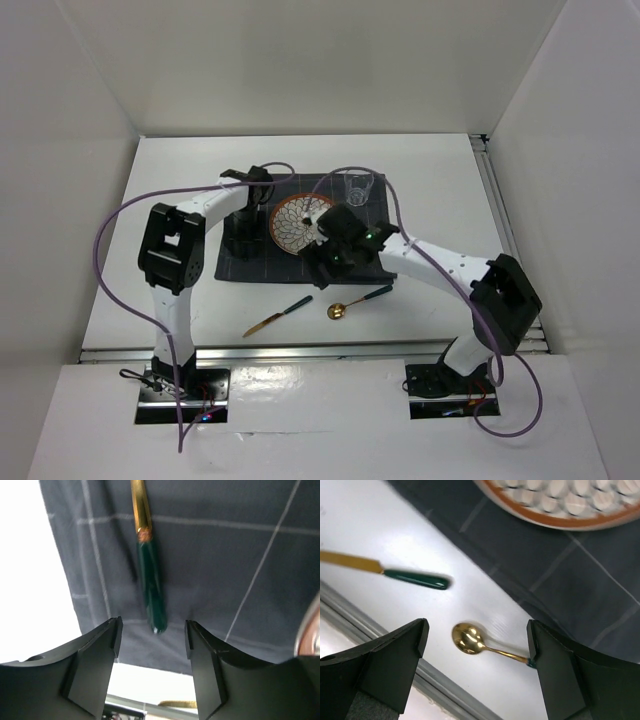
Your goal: Set the dinner table for one person
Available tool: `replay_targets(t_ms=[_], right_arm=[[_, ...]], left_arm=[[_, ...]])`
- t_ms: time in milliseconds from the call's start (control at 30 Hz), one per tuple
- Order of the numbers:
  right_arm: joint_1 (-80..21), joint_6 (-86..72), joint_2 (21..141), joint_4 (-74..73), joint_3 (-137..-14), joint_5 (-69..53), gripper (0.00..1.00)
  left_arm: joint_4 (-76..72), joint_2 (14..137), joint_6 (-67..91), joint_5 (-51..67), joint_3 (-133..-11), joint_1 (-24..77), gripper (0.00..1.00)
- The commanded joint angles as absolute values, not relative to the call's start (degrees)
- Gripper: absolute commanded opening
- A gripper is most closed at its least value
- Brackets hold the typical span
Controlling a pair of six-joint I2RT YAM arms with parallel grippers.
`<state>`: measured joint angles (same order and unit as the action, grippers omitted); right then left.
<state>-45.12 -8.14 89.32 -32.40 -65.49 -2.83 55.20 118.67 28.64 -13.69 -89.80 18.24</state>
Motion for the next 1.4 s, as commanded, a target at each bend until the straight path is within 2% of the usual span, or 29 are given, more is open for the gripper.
replay_targets(t_ms=[0,133,267,567,833,1000,1200,1367], right_arm=[[-50.3,0.6,88.2,-23.4,-62.8,-2.9,0.92],[-56.1,10.4,85.0,-13.5,-56.2,-3.6,0.93],[-56.7,16.2,83.8,-4.9,-52.1,-5.9,0.90],[-56.7,22.1,92.9,-5.2,-55.7,-11.0,0.87],[-56.7,25.3,101.1,-5.2,-60.3,-12.6,0.84],[-56.7,26.4,103.7,-5.2,-60.3,-12.6,0.73],[-56.7,27.0,103.7,-5.2,-59.0,-12.6,0.69],[-56.7,27.0,104.2,-6.0,-59.0,-14.7,0.58]], left_arm=[[59.0,112.4,28.7,-13.7,-91.7,18.1,0.70],[61.8,107.7,28.7,-13.2,-93.9,18.1,0.70],[64.2,103.3,29.3,-12.7,-97.0,17.5,0.70],[65.4,98.1,29.4,-10.0,-98.5,12.2,0.71],[64.2,96.5,28.8,-9.0,-94.9,9.9,0.71],[63.6,95.9,28.3,-7.9,-94.4,8.8,0.71],[63.1,95.9,27.8,-7.4,-93.9,8.3,0.71],[63.1,95.9,27.8,-6.9,-93.9,8.3,0.71]])
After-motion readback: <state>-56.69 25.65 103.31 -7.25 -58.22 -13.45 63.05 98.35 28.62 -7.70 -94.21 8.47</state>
